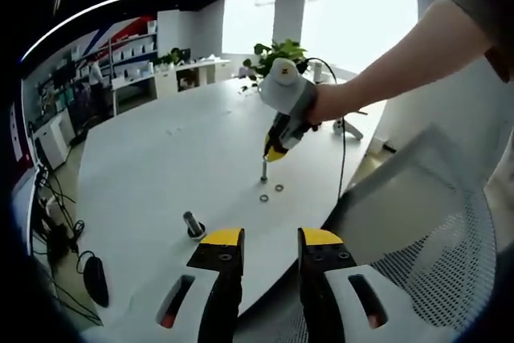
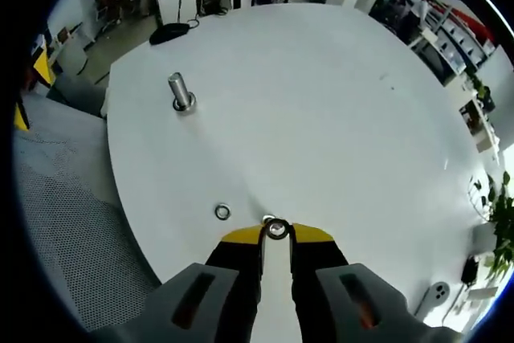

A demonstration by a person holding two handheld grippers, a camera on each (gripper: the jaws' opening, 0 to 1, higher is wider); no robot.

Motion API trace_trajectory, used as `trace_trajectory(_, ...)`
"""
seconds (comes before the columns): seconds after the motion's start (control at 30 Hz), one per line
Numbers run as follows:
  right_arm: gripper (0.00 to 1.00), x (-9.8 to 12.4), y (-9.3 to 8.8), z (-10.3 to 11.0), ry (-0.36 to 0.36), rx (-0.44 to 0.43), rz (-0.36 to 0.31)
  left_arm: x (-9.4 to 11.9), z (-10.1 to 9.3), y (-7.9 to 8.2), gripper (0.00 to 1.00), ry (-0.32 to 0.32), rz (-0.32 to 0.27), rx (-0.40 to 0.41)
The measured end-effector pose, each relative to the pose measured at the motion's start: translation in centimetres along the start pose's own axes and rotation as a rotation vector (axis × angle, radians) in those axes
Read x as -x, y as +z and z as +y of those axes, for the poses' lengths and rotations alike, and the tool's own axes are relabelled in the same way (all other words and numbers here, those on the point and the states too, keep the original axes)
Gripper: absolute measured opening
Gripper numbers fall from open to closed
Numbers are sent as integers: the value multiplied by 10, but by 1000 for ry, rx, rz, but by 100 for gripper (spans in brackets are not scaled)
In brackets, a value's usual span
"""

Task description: Place the washer onto the threaded stud by aligning its center hole with the stud, sliding it down to the base, and recovering from edge contact or off-axis alignment until the washer reaches the visible bottom stop.

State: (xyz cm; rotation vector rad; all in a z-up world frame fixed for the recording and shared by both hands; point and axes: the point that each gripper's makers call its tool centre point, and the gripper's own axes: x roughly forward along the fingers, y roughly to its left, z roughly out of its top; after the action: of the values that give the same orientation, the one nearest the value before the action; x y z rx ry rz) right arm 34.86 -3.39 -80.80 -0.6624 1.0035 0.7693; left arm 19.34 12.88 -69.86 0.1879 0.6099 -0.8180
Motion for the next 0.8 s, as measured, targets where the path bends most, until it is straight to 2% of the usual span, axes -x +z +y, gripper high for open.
trace_trajectory(0.8, 14, -10, -2, 0, 17, 7, 39, 0, -1, 0, 25, -10, -2, 10)
